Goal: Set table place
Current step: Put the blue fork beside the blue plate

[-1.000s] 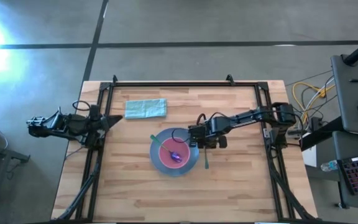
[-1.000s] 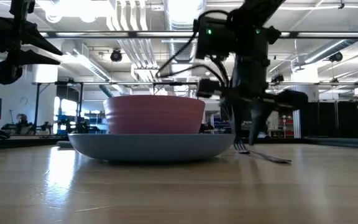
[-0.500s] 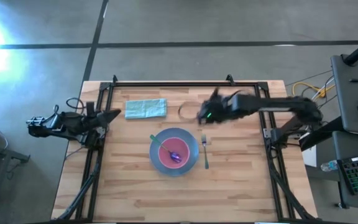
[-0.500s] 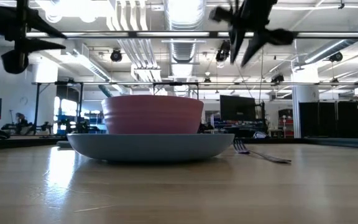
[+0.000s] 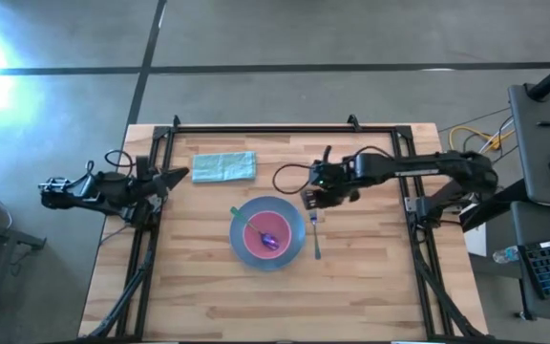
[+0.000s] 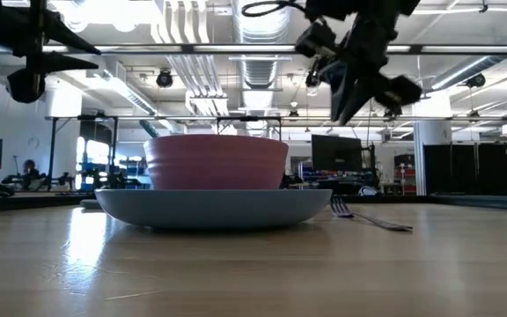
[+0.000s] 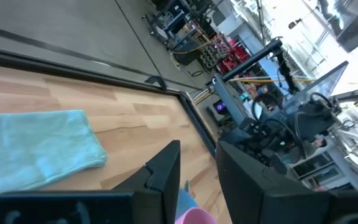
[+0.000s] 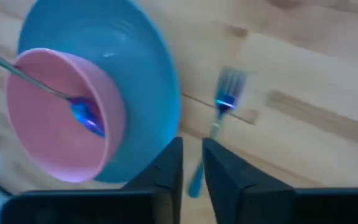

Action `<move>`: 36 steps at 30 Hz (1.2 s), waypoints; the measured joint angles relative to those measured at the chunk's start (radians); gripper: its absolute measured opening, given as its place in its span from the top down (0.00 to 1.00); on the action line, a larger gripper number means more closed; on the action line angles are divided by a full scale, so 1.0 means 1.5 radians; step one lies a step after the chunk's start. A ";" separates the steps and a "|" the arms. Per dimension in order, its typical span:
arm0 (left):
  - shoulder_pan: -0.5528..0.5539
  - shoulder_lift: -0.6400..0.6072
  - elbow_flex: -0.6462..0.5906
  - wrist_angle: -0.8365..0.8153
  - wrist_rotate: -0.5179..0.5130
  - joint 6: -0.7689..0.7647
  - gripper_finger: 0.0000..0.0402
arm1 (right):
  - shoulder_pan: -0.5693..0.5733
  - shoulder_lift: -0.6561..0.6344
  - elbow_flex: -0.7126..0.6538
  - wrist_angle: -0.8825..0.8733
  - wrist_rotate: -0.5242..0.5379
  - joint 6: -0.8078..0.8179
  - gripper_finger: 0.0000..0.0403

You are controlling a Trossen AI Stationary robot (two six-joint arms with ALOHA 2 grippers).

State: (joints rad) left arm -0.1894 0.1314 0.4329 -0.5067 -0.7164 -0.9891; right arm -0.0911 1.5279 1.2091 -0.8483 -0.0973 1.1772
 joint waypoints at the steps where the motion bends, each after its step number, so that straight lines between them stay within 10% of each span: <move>1: 0.000 0.007 -0.001 0.007 0.001 0.000 0.78 | -0.001 0.009 -0.008 0.027 -0.012 -0.007 0.89; 36: 0.000 0.115 -0.001 0.143 0.007 0.000 0.78 | -0.055 0.226 0.008 0.105 -0.022 -0.165 0.98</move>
State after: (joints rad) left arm -0.1894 0.3042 0.4320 -0.2922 -0.7057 -0.9886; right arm -0.1732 1.8671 1.2217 -0.6904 -0.1310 0.9303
